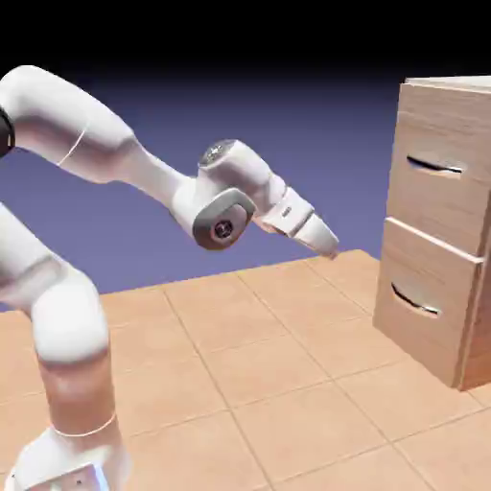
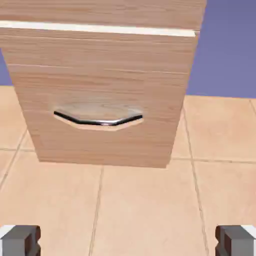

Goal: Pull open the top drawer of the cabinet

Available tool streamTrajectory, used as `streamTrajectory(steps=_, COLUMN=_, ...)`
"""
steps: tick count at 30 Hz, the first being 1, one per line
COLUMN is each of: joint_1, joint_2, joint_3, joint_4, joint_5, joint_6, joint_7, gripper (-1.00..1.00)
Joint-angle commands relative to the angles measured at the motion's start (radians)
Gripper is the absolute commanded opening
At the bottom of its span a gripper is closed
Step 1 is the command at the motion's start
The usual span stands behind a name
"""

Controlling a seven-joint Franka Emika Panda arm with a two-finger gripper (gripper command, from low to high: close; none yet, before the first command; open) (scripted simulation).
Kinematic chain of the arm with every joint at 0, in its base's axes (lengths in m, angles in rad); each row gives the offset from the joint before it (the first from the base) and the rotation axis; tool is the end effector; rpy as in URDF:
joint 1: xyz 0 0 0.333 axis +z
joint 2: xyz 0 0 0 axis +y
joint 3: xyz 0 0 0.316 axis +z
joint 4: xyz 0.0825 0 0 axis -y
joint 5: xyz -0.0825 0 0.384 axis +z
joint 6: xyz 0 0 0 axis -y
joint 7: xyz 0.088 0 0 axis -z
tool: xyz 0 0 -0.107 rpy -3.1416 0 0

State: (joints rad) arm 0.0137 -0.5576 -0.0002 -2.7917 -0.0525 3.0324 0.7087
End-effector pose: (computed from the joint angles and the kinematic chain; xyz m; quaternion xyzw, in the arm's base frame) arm 0.3941 0.0093 0.4616 -0.8738 0.2922 -0.3679 0.1254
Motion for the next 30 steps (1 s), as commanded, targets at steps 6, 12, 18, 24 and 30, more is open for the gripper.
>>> streamTrajectory(steps=6, joint_1=0.008, joint_2=0.062, joint_3=-0.001, joint_4=0.091, joint_5=-0.261, joint_6=-0.023, joint_7=-0.161, gripper=0.00)
streamTrajectory(steps=12, joint_1=0.017, joint_2=0.123, joint_3=-0.002, joint_4=0.182, joint_5=-0.522, joint_6=-0.045, joint_7=-0.321, gripper=0.00)
streamTrajectory(steps=18, joint_1=0.025, joint_2=0.185, joint_3=-0.004, joint_4=0.273, joint_5=-0.783, joint_6=-0.068, joint_7=-0.482, gripper=0.00)
streamTrajectory(steps=24, joint_1=0.034, joint_2=0.247, joint_3=-0.005, joint_4=0.365, joint_5=-1.044, joint_6=-0.091, joint_7=-0.642, gripper=0.00)
streamTrajectory(steps=30, joint_1=0.042, joint_2=0.308, joint_3=-0.006, joint_4=0.456, joint_5=-1.305, joint_6=-0.113, joint_7=-0.803, gripper=0.00)
